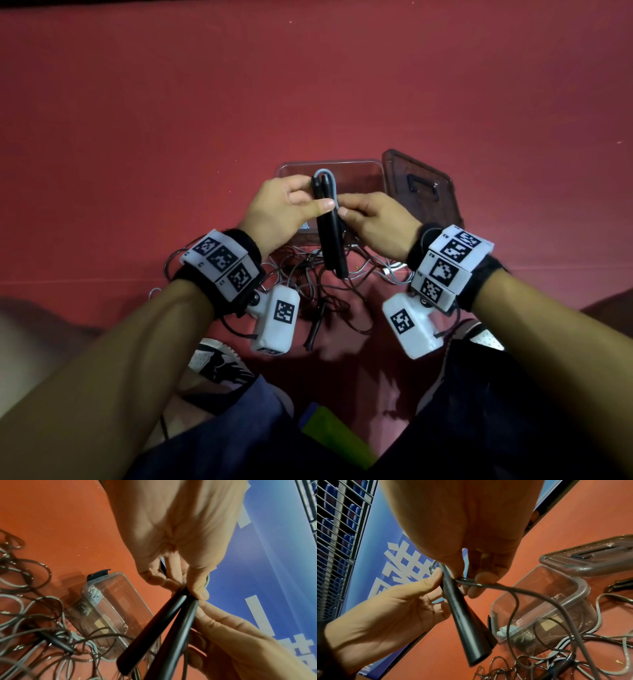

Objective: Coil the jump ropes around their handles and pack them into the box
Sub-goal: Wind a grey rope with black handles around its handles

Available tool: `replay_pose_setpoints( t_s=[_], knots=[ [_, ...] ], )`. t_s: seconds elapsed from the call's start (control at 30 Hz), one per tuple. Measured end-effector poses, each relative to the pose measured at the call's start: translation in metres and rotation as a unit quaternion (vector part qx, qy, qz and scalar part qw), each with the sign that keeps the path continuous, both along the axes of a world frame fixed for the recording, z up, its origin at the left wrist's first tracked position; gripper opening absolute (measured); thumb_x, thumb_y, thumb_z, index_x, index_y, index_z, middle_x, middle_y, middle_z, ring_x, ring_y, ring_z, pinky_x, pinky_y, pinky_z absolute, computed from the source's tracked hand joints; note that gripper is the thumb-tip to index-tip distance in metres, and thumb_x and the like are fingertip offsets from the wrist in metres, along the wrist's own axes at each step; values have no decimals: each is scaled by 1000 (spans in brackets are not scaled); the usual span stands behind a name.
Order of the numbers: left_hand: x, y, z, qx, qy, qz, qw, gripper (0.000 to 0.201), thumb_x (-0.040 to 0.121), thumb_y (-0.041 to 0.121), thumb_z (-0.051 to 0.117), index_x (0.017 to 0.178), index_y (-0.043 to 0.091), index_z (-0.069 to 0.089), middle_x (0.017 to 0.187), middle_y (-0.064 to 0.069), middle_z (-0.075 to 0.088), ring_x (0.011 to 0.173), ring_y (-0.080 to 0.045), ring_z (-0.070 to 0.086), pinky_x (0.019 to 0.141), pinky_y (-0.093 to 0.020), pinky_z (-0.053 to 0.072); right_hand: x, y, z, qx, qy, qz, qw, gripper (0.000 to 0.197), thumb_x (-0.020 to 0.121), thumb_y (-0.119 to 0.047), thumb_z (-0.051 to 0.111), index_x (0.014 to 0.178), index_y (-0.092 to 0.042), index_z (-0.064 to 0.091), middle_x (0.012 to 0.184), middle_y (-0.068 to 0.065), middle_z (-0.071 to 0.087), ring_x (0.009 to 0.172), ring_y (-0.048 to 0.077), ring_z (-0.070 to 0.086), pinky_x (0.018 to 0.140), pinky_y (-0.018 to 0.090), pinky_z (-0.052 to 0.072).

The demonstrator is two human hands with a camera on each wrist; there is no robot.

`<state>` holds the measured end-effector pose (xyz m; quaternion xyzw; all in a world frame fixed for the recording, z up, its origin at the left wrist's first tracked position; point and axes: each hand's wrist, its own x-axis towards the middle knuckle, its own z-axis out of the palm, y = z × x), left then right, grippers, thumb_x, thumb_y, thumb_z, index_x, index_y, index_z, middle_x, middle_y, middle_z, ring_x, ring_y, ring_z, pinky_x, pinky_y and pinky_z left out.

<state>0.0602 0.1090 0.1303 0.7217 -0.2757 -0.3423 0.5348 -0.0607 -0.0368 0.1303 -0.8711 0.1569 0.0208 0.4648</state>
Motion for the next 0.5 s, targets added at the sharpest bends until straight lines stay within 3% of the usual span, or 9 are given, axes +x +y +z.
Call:
replay_pose_setpoints(
  t_s=[0.07,0.2,0.33,0.4,0.5],
  knots=[
    [-2,1,1,1,34,-5,999,15,91,12,74,106,10,73,99,-12,78,97,-27,75,101,-46,54,-1,-2,-3,14,6,-20,1000,21,100,-26,56,106,-31,75,91,-7,76,85,10,70,87,30,53],
    [-7,2,1,-2,87,1,996,21,91,9,73,111,4,73,100,-16,77,97,-31,75,103,-50,52,-3,-4,-6,45,6,-73,996,21,94,-28,65,76,-23,75,70,-3,73,61,4,64,72,28,49],
    [-9,2,2,-12,136,20,990,23,88,10,74,109,2,72,101,-21,76,99,-39,73,103,-56,51,-4,-2,-4,94,-6,-112,989,21,91,-28,71,72,-17,67,66,-1,73,60,12,68,66,32,52],
    [-11,1,2,-13,157,17,987,29,84,15,76,110,3,72,104,-26,74,104,-47,69,106,-60,47,-5,0,0,116,-17,-117,986,21,92,-23,72,75,-14,63,63,0,72,56,12,67,60,26,51],
    [-12,1,3,-9,170,9,985,27,87,15,74,112,5,73,104,-23,74,94,-34,66,107,-54,44,-6,1,6,106,-25,-100,989,22,93,-19,70,76,-7,64,57,-3,68,47,1,56,52,13,42]
  ],
)
